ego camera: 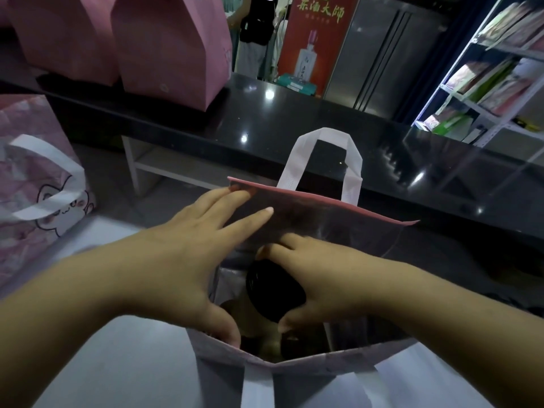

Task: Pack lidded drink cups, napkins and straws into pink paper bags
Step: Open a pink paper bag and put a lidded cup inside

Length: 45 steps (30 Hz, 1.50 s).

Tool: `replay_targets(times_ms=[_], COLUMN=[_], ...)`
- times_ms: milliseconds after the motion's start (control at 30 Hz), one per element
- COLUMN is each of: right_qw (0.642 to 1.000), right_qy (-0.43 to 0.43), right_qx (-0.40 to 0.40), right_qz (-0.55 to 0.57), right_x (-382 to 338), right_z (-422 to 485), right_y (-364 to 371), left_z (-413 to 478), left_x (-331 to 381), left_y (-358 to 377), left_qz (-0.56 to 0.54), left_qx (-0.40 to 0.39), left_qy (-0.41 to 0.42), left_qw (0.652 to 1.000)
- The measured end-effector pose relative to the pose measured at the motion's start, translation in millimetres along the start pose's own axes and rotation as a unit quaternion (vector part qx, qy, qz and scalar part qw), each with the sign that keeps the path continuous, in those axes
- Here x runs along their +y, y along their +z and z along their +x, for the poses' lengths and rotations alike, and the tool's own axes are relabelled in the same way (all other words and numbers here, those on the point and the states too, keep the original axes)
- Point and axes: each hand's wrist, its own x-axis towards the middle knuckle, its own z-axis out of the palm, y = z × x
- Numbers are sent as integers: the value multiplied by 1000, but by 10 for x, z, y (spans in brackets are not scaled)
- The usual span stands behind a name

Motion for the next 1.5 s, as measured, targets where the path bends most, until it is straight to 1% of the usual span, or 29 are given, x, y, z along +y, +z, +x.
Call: replay_targets(times_ms=[100,233,333,533,667,833,967,1033,1100,1267,1400,1500], right_qw=[1000,997,993,998,997,994,992,992,991,989,988,990], right_qy=[-14,-45,-50,-36,-37,-48,-53,-48,-47,-46,-50,-42], right_qx=[15,-36,-54,-29,-55,-76,-47,-23,-15,-52,-52,-56], right_qz=[-1,-56,-96,-50,-30,-59,-106,-118,-123,-131,-133,-121], right_x=[-17,-104,-114,-53,-62,-117,-94,-77,-80,-105,-111,-89], right_z=[70,187,240,213,169,210,263,279,307,382,403,375], right_y=[21,136,177,61,67,192,216,216,230,319,351,286], left_z=[3,-4,-17,-72,-68,-75,-105,-112,-115,-101,-79,-68], left_x=[2,-5,-15,-29,-24,-20,-47,-71,-90,-140,-174,-179], left_y=[-2,10,15,6,13,38,43,56,72,112,142,136], left_qz=[-1,-4,-11,-23,-21,-22,-13,-15,-22,-31,-49,-63], left_qx=[6,19,24,43,42,42,56,61,66,99,124,160], left_qy=[3,0,-6,3,3,11,25,27,30,48,42,38], left_qw=[1000,1000,1000,999,999,999,998,998,997,993,990,984])
